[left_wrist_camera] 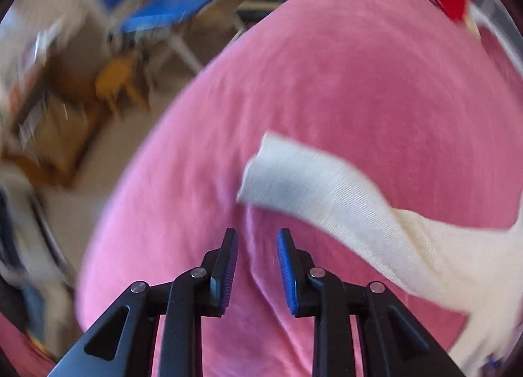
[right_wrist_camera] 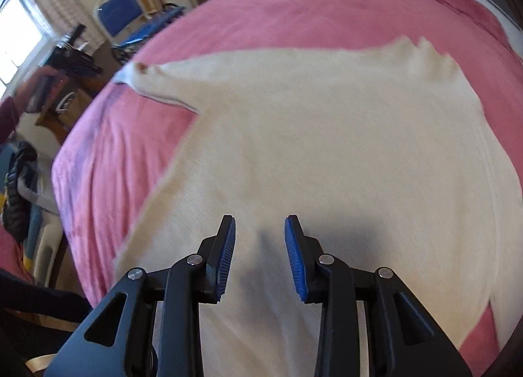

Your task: Fold clothes

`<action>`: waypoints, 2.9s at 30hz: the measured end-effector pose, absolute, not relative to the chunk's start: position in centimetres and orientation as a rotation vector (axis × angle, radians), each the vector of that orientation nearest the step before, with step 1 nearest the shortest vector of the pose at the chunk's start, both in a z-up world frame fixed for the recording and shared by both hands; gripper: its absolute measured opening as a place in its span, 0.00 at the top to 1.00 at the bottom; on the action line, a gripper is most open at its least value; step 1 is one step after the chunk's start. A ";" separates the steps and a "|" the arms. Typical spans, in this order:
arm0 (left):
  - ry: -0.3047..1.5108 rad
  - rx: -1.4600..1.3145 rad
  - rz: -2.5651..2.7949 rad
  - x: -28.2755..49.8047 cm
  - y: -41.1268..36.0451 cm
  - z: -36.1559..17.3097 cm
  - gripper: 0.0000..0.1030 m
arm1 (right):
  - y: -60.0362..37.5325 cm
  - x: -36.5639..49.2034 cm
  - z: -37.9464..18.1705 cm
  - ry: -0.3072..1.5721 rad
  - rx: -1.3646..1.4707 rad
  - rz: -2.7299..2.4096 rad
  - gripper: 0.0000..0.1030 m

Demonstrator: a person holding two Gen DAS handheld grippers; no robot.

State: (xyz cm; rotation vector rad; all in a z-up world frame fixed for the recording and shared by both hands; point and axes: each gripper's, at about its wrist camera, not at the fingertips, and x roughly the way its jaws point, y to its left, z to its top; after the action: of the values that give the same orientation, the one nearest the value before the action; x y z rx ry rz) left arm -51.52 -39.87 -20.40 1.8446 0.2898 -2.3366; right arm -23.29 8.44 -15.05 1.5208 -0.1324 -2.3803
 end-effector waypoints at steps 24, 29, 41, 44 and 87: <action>1.221 1.525 -2.269 -51.5 -42.7 -27.2 0.98 | 6.1 -23.9 -15.5 -0.207 1.549 -2.331 0.57; 1.049 1.487 -2.362 -50.4 -41.0 -24.9 0.97 | 5.4 -23.5 -15.2 -0.141 1.521 -2.345 0.57; 0.967 1.575 -2.200 -45.0 -44.5 -25.5 0.95 | 5.2 -24.4 -15.9 -0.160 1.533 -2.327 0.57; 0.994 1.606 -2.114 -44.1 -45.4 -26.7 0.95 | 3.9 -25.9 -15.7 -0.141 1.535 -2.285 0.57; 0.551 1.498 -2.547 -47.7 -32.6 -20.3 0.86 | 5.5 -43.7 -19.6 -0.275 1.675 -2.427 0.57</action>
State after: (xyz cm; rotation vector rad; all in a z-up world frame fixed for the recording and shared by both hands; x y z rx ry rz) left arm -47.71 -32.62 -20.27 1.4982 0.5510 -2.5474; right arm -43.69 5.47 -19.59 1.6750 -0.2750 -2.4265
